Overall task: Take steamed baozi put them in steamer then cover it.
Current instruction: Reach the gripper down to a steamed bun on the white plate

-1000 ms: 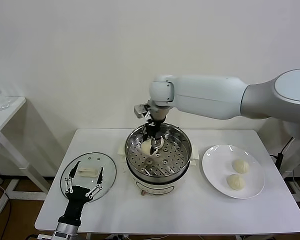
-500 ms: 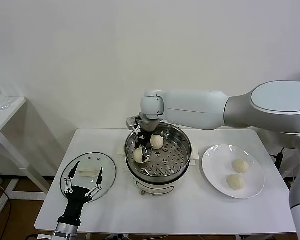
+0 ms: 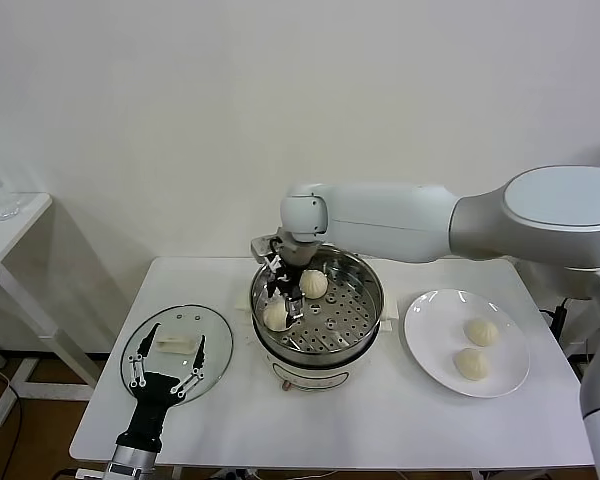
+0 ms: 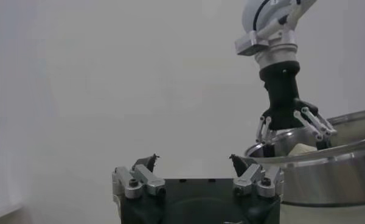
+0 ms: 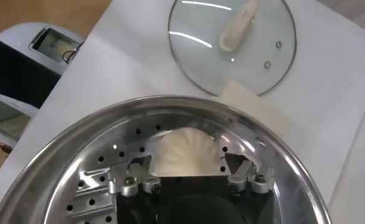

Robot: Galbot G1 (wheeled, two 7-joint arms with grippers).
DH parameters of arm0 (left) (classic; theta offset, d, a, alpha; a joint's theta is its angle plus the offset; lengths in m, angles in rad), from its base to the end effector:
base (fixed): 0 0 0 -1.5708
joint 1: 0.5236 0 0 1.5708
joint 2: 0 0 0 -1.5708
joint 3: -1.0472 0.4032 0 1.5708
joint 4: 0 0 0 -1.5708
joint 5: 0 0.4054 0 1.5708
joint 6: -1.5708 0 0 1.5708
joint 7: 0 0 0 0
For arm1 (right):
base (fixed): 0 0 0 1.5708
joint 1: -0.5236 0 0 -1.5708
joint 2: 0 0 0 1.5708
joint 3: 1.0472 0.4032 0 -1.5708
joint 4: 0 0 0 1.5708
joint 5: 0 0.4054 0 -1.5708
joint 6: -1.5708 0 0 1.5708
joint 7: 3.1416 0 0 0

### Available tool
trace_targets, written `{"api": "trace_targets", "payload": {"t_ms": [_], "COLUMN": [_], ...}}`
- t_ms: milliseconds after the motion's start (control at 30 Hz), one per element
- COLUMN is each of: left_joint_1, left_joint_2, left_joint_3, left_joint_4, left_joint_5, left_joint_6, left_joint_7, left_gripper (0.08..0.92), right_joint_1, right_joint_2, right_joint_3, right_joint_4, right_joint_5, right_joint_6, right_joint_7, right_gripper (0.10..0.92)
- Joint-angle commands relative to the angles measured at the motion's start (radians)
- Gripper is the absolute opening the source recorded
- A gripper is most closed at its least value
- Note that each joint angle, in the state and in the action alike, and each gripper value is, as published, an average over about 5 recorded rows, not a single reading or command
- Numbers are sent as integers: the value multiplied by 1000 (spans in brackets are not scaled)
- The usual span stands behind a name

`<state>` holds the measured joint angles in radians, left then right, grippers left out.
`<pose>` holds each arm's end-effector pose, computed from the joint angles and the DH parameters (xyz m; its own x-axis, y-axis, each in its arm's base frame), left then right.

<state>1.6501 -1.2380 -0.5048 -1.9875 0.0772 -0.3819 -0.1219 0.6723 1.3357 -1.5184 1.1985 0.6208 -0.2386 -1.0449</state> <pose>0.1759 0.0715 -0.3982 -0.9689 0.1594 -0.1892 0.0952 0.9461 0.3097 0.6325 0.1989 -0.0786 0.0083 -0.2277 0.9737 -0.8645 -0.4910 -0.1075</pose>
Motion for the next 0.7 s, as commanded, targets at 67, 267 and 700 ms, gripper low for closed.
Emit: {"api": "trace_targets", "payload": {"t_ms": [67, 267, 700], "left_joint_1": [-5, -2, -2], "left_joint_2": [-2, 4, 0], "left_joint_3": [6, 7, 4], "left_joint_4": [-3, -8, -1], "left_joint_5": [7, 12, 23], "left_joint_6": [5, 8, 10], "left_joint_7": [1, 1, 1], "left_gripper": [823, 823, 823], "right_joint_1": [124, 154, -205], "right_joint_2": [-323, -613, -824], "right_joint_3": [51, 51, 140], "right_joint_4": [163, 148, -9], "right_joint_5": [-153, -270, -473], "right_joint_6": [68, 180, 319], "right_joint_7": [-155, -292, -258], "right_gripper": [823, 823, 823]}}
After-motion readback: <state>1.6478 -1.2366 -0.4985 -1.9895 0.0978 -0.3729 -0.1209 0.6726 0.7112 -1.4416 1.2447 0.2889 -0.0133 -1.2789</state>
